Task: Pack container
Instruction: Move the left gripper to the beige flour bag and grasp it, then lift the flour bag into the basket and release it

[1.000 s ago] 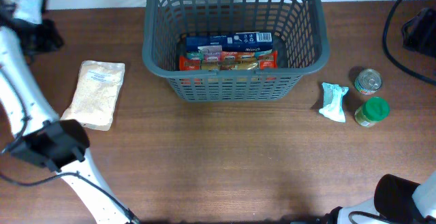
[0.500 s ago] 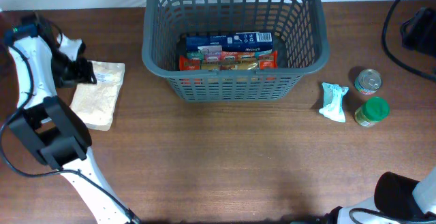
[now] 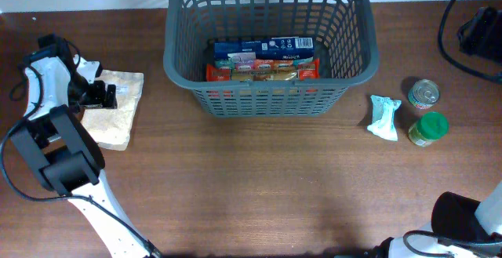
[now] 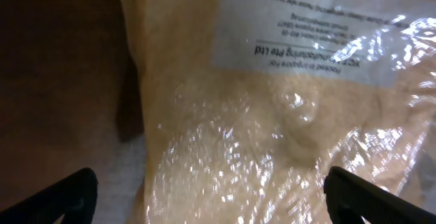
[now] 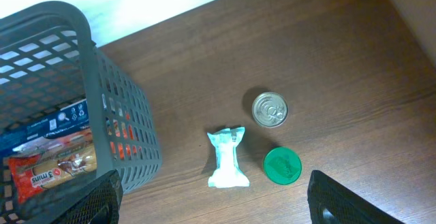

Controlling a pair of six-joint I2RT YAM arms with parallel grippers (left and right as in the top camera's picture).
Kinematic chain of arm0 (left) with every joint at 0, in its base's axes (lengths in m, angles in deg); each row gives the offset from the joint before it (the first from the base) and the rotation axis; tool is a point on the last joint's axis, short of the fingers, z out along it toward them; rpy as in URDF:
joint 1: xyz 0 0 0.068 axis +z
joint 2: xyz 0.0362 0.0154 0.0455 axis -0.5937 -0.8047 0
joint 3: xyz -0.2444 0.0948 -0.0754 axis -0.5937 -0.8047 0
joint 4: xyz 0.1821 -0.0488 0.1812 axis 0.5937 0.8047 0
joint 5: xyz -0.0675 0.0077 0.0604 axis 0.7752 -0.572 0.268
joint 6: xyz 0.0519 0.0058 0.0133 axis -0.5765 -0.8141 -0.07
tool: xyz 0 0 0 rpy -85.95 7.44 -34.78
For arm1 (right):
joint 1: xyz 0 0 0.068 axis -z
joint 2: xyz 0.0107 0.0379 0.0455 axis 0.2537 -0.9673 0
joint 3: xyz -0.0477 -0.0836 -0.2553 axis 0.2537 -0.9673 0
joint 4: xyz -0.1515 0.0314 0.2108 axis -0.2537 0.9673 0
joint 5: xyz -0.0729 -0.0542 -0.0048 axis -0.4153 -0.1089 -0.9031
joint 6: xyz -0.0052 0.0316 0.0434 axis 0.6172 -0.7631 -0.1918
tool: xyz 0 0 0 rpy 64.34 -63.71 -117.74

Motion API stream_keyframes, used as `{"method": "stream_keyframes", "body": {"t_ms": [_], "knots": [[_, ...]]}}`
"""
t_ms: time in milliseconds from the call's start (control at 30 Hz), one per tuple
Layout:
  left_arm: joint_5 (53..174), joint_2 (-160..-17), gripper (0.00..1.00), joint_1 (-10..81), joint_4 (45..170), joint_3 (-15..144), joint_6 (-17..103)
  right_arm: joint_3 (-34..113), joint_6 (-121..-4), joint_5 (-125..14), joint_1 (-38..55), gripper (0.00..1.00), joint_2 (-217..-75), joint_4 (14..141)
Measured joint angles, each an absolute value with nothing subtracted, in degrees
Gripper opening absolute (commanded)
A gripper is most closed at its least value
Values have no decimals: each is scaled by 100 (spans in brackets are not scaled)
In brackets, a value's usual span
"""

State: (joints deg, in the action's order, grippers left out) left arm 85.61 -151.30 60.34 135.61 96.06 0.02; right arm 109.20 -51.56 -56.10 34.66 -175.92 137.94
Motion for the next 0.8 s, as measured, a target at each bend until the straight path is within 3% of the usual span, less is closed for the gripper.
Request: {"method": "stream_keyframes", "body": {"t_ms": [200, 300, 367, 467, 533, 800], "knots": [[8932, -15130, 97, 6014, 13460, 9383, -193, 10920, -5156, -5610, 3466, 81, -17594, 13794], [9020, -15165, 89, 5971, 13530, 9381, -274, 10920, -5154, -5610, 3466, 81, -17594, 13794], [9020, -15189, 66, 5955, 13585, 9411, -311, 10920, -5156, -5610, 3466, 81, -17594, 13794], [9076, -15291, 19, 5971, 13696, 9532, -352, 10920, -5156, -5610, 3466, 81, -17594, 13796], [9160, -15355, 2, 5990, 13762, 9608, -354, 10920, -5154, -5610, 3466, 81, -17594, 13796], [9463, -15420, 2, 6008, 13871, 9693, -389, 10920, -5160, -5610, 3466, 81, -17594, 13796]]}}
